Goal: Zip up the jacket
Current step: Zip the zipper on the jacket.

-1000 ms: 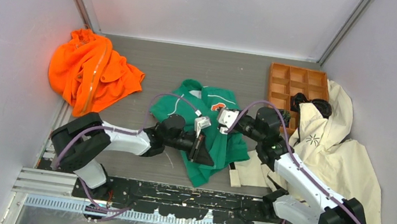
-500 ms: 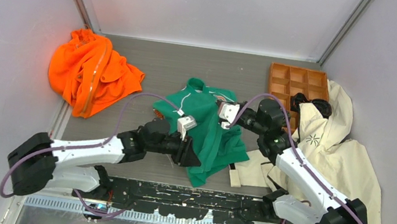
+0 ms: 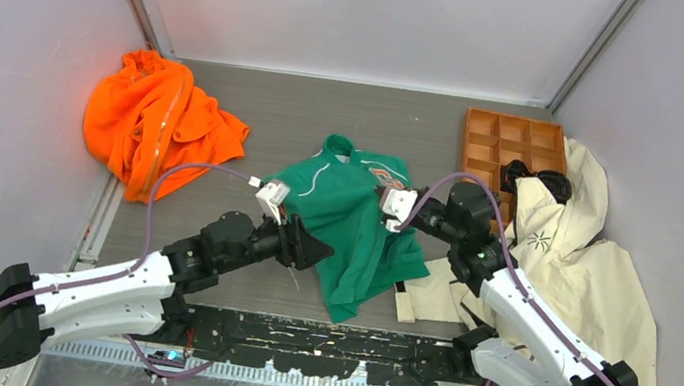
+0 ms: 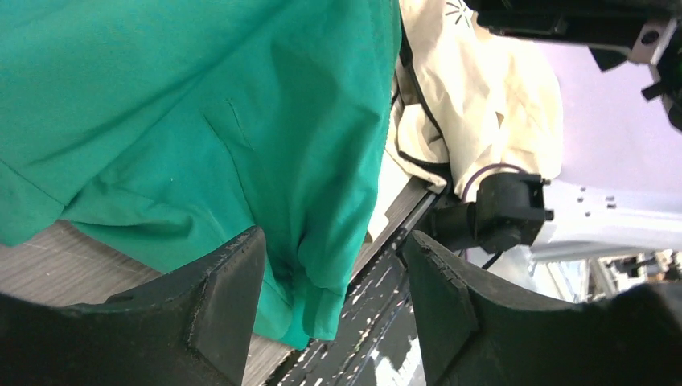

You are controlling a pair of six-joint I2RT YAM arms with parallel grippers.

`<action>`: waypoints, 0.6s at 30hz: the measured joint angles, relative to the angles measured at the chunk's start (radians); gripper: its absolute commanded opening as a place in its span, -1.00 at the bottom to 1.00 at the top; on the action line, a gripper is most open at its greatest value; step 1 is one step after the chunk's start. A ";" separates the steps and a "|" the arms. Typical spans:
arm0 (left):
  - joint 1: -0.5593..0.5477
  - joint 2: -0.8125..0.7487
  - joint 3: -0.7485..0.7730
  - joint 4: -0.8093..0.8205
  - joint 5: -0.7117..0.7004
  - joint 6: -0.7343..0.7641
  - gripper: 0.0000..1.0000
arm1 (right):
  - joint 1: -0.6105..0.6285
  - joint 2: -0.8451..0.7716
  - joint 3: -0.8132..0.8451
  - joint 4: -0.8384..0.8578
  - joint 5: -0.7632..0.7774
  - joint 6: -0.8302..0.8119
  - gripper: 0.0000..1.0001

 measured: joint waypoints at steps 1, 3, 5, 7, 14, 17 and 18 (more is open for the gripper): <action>0.001 0.001 -0.005 0.003 -0.017 -0.018 0.30 | 0.000 0.000 0.000 0.000 0.001 0.011 -0.98; 0.001 0.009 -0.006 0.013 -0.036 -0.048 0.29 | 0.000 0.000 -0.001 0.001 0.004 0.040 -0.98; 0.001 0.025 -0.006 0.034 -0.043 -0.073 0.28 | 0.000 0.000 -0.001 0.002 0.006 0.060 -0.98; 0.001 0.058 -0.005 0.070 -0.037 -0.086 0.26 | 0.000 0.000 -0.001 0.002 0.011 0.077 -0.98; 0.000 0.291 0.031 0.239 0.056 -0.084 0.30 | 0.000 0.011 -0.001 0.019 0.026 0.127 -0.98; -0.004 0.388 0.083 0.258 0.064 -0.059 0.33 | 0.000 0.019 -0.001 0.028 0.025 0.147 -0.98; -0.006 0.408 0.105 0.256 0.061 -0.050 0.34 | 0.000 0.021 -0.001 0.030 0.025 0.153 -0.98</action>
